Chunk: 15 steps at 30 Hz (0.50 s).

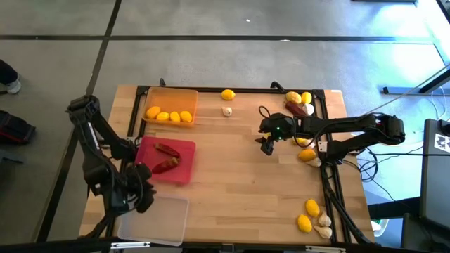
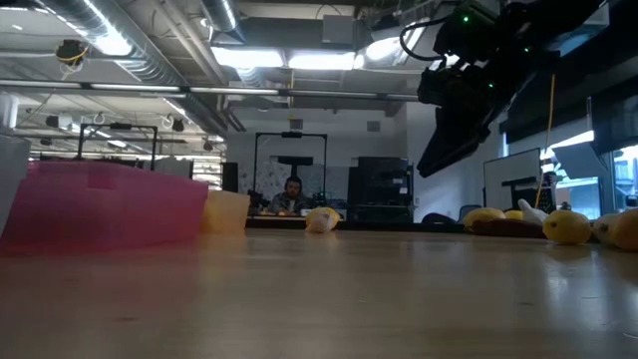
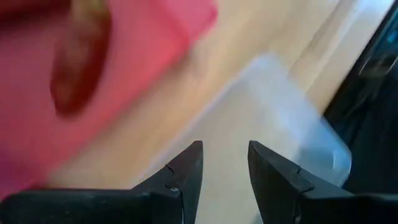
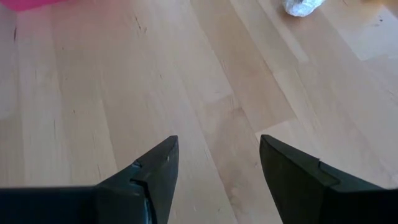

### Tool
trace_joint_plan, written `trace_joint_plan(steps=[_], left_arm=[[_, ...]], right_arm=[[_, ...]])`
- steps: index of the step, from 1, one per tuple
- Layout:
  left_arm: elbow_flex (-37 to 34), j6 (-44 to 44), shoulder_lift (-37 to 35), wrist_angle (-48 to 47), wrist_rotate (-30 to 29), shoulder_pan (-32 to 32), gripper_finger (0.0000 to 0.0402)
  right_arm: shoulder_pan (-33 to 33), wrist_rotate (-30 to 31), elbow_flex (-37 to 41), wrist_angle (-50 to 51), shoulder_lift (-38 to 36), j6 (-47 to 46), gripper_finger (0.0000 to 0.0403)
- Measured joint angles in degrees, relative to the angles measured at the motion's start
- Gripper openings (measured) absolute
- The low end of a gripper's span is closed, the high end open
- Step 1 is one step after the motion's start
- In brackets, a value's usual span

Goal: Sort produce into baskets
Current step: Put the garlic into the transparent bin

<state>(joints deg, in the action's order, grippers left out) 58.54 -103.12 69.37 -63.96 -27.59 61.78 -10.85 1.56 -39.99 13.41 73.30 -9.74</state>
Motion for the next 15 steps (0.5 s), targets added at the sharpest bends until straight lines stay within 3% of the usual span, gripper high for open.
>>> trace_joint_plan(steps=[6,11,15], left_arm=[[0.0,12.1,-1.0,-0.2,-11.1,-5.2,0.0123],[0.0,22.5,-1.0,-0.1,-13.5,-11.4,0.0123],[0.0,32.1,-1.0,0.1,-13.7,-16.2,0.0123]], right_arm=[[0.0,0.5,0.0,-2.0,0.0,0.0,0.0220],[0.0,1.4,0.0,-4.8,0.0,-0.3,0.0222],[0.0,1.5,0.0,-8.2,0.5,-0.4,0.0248]])
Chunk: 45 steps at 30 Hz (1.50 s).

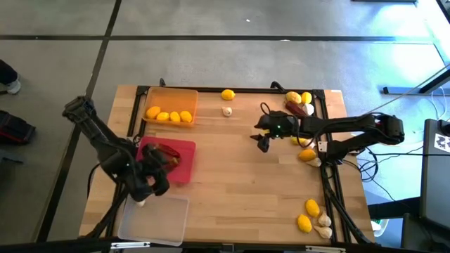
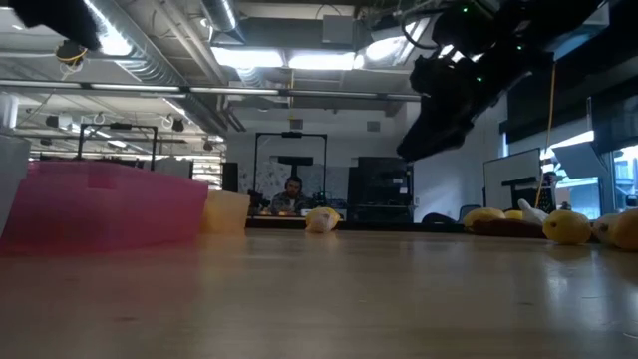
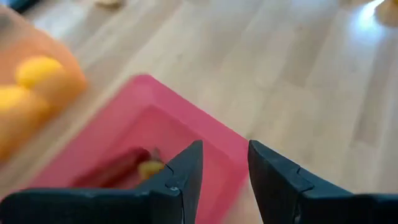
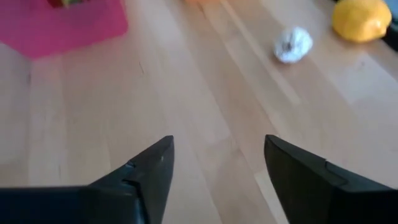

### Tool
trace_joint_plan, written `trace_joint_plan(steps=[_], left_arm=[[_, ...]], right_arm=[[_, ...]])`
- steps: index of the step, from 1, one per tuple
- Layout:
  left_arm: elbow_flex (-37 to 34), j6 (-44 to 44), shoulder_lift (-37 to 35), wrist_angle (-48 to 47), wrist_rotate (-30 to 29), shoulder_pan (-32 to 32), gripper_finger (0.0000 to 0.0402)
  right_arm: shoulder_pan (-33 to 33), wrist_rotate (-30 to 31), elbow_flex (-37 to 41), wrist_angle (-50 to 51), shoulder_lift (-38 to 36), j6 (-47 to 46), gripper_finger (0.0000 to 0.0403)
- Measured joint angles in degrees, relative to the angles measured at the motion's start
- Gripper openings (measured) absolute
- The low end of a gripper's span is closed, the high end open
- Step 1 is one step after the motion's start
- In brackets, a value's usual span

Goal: Sort produce into baskets
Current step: Put the garlic into the transparent bin

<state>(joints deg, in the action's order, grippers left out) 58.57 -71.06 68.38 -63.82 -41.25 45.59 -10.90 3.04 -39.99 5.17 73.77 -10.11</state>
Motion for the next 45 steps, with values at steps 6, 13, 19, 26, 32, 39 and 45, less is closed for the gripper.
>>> trace_joint_plan(steps=[6,13,19,26,32,39,45], left_arm=[[0.0,11.1,0.0,0.2,-2.7,-5.9,0.0123],[0.0,21.4,0.0,1.9,-4.2,-13.6,0.0123],[0.0,33.2,0.0,8.2,-1.8,-19.6,0.0123],[-4.1,44.6,-1.0,19.2,5.8,-26.6,0.0123],[-15.2,50.8,-4.2,36.6,13.9,-31.6,0.0123],[-24.8,55.4,-6.9,56.2,15.3,-34.2,0.0123],[-26.4,57.1,-6.5,60.9,15.3,-36.0,0.0123]], right_arm=[[0.0,1.0,0.0,-8.2,4.2,1.2,0.0306],[-2.5,5.5,-3.5,-12.1,10.9,4.6,0.0321],[-6.4,5.6,-7.8,-12.2,16.9,6.7,0.0321],[-9.6,5.5,-9.1,-16.0,21.8,7.5,0.0321],[-10.7,5.4,-9.2,-20.2,24.4,7.5,0.0321],[-10.6,4.9,-10.7,-25.7,28.2,7.5,0.0321],[-10.6,4.9,-16.6,-22.6,32.5,7.5,0.0321]])
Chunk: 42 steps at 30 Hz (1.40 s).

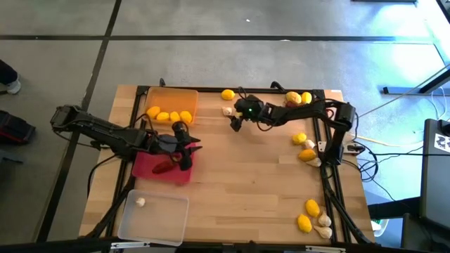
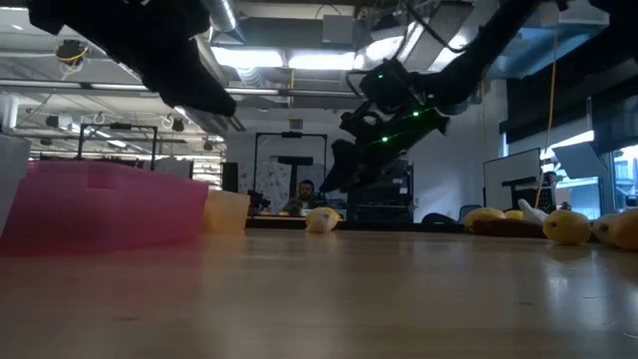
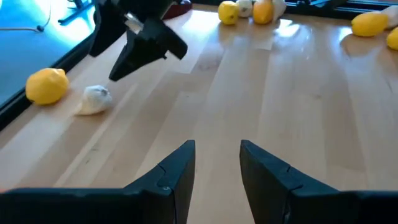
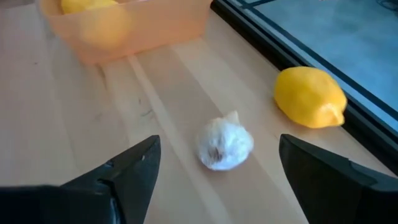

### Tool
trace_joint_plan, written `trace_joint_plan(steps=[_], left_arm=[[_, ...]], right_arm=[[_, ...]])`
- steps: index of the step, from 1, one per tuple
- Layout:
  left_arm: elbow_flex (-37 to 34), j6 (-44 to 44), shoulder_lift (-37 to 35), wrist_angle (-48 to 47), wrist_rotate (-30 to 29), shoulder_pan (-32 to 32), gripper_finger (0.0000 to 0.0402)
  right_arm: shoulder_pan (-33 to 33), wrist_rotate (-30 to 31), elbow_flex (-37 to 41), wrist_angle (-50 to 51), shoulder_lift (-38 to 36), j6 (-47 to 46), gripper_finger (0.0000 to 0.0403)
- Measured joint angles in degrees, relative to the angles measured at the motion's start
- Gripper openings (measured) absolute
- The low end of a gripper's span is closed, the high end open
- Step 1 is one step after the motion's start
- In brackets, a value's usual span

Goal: Sort produce into baskets
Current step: Put the garlic into the transparent bin

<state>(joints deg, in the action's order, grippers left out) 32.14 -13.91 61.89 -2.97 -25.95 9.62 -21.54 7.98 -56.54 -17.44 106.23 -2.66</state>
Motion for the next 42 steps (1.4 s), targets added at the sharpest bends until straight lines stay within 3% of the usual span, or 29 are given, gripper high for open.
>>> trace_joint_plan(steps=[9,14,18,27,31,42], left_arm=[[0.0,0.8,0.0,0.3,0.0,-0.8,0.0123],[0.0,0.8,0.0,0.3,-0.1,-0.8,0.0123],[0.0,0.5,0.0,0.3,-0.2,-0.8,0.0123],[0.0,1.0,0.0,0.2,-0.3,-1.2,0.0123],[-0.1,4.0,0.0,2.7,-1.2,-1.5,0.0123],[-0.1,6.6,0.2,3.6,-1.4,-1.5,0.0123]], right_arm=[[0.0,0.5,-7.9,7.1,4.6,-2.7,0.0321],[0.0,4.3,-8.5,7.4,6.3,-3.3,0.0321],[-0.3,2.5,-8.5,7.2,7.9,-3.2,0.0321],[-0.6,4.5,-8.5,2.9,11.3,-2.2,0.0317],[-0.7,4.8,-8.6,3.5,11.2,-2.1,0.0284],[-1.8,4.9,-8.6,4.0,11.2,1.8,0.0124]])
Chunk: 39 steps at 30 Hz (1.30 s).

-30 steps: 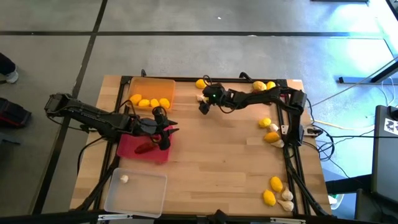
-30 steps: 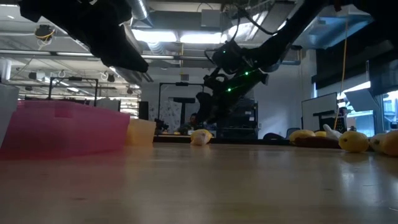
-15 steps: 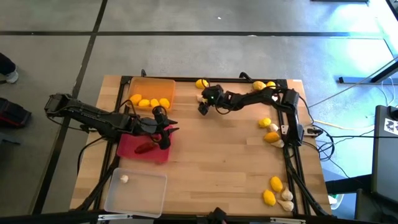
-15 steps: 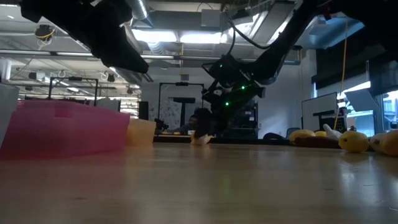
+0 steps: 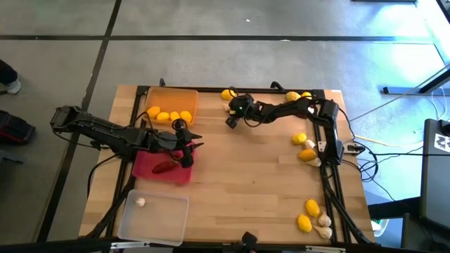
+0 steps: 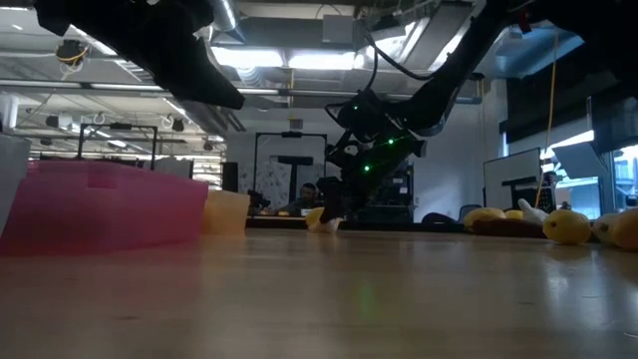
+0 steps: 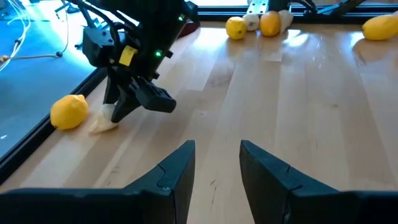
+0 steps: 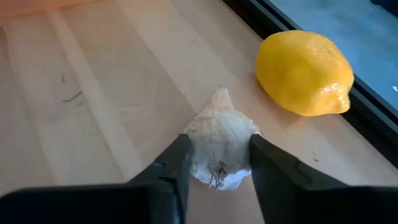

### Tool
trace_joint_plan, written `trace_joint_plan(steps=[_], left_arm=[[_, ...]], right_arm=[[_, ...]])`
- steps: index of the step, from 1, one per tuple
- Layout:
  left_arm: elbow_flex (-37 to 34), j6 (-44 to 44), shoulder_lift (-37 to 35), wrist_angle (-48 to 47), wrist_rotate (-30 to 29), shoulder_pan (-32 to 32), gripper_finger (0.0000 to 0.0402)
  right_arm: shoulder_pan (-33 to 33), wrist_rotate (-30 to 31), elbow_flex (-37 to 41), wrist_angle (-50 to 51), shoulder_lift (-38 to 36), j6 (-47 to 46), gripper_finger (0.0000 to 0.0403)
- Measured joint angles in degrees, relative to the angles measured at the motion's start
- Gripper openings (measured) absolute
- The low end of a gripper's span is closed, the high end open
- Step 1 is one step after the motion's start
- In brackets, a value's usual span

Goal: Sort produce into baskets
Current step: Put the garlic into the transparent bin

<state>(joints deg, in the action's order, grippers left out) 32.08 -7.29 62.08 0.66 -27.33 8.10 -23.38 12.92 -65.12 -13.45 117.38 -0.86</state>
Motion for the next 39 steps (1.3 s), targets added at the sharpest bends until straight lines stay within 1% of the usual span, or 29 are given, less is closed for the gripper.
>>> trace_joint_plan(steps=[4,10,12,17,24,27,29,34,36,39], left_arm=[[0.0,0.1,0.0,0.0,0.0,0.0,0.0123],[0.0,1.3,0.0,-0.1,0.0,0.0,0.0123],[0.0,1.3,0.0,-0.1,0.0,0.0,0.0123],[0.0,1.3,0.0,-0.2,0.0,0.0,0.0123],[0.0,1.2,0.0,-0.2,0.1,0.0,0.0127],[0.0,0.7,0.0,-0.2,0.1,-0.5,0.0147],[0.0,0.3,0.0,-0.3,0.1,-1.2,0.0168],[0.0,1.2,0.0,-0.4,0.1,-2.8,0.0217],[0.0,1.3,0.0,-0.4,0.2,-3.5,0.0228],[0.0,1.3,0.0,-0.4,0.1,-4.1,0.0232]], right_arm=[[0.0,-0.4,0.0,0.1,0.0,1.2,0.0092],[0.1,-0.5,0.0,0.5,-0.3,1.6,0.0086],[0.6,-1.6,0.0,1.6,-1.1,1.6,0.0085],[3.2,-2.0,0.1,5.6,-5.7,2.4,0.0085],[7.7,-1.4,0.1,13.8,-12.9,4.1,0.0084],[10.1,-1.0,0.1,15.9,-14.8,4.1,0.0085],[11.8,-2.5,0.3,15.0,-15.8,3.9,0.0086],[16.1,-3.5,0.3,14.7,-18.0,3.7,0.0092],[17.8,-4.6,0.3,14.0,-18.8,3.7,0.0092],[20.0,-5.1,0.3,12.8,-20.1,4.1,0.0092]])
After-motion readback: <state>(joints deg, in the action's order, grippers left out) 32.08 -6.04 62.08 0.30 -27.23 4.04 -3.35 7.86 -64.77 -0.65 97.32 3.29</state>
